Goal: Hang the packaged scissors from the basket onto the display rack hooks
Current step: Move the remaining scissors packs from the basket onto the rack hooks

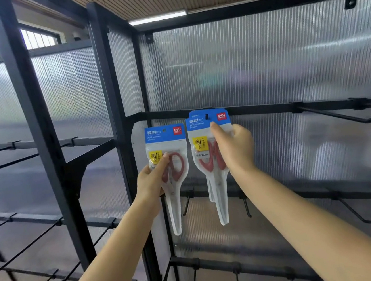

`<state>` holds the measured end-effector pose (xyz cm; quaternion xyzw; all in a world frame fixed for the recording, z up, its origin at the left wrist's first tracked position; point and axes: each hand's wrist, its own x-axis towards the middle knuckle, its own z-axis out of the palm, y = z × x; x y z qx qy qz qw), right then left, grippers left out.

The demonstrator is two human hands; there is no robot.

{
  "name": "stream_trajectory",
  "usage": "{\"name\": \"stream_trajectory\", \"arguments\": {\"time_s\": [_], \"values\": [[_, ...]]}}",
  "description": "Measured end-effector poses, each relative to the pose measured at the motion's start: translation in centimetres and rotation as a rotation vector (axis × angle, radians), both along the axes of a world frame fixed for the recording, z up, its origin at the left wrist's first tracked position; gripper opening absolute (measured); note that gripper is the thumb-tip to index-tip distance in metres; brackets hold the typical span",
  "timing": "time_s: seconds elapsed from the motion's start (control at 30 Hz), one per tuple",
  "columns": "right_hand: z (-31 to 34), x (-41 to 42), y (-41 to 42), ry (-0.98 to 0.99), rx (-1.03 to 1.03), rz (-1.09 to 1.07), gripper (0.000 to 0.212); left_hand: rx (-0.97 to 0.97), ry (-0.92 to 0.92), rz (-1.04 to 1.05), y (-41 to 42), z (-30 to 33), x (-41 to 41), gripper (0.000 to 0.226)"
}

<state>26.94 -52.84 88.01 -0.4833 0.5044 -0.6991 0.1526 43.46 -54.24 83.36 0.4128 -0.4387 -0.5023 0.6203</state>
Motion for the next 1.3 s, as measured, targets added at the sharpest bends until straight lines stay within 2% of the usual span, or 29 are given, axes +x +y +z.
{"name": "stream_trajectory", "arguments": {"time_s": [0.53,0.67,0.77,0.83,0.87,0.97,1.03,1.2,1.3], "values": [[-1.0,-0.8,-4.7,0.166,0.144,-0.137,0.049,0.038,0.01,-0.025,0.3,-1.6,-0.5,0.015],[-1.2,-1.5,-4.3,0.147,0.136,-0.092,0.039,0.023,-0.021,-0.044,0.6,-1.8,-1.1,0.015],[-1.1,-2.2,-2.8,0.159,-0.083,-0.135,0.025,0.024,-0.06,-0.068,0.9,-2.2,-1.6,0.021],[-0.5,-2.7,-1.6,0.238,-0.25,-0.09,0.018,0.02,-0.062,-0.096,1.1,-2.3,-2.2,0.024],[-0.1,-2.9,-1.0,0.302,-0.266,-0.037,0.014,0.016,-0.062,-0.107,1.2,-2.2,-2.5,0.024],[1.3,-3.2,0.1,0.522,-0.007,0.151,0.025,-0.003,-0.067,-0.12,1.6,-1.8,-3.7,0.017],[1.7,-3.5,0.2,0.609,0.13,0.202,0.031,-0.025,-0.063,-0.142,1.8,-1.6,-4.4,0.014],[2.6,-3.9,0.2,0.643,0.085,0.179,0.017,-0.084,-0.091,-0.198,2.1,-1.1,-5.1,0.013],[3.5,-4.0,0.3,0.585,0.052,0.22,0.002,-0.09,-0.029,-0.281,2.2,-0.9,-4.8,0.016]]}}
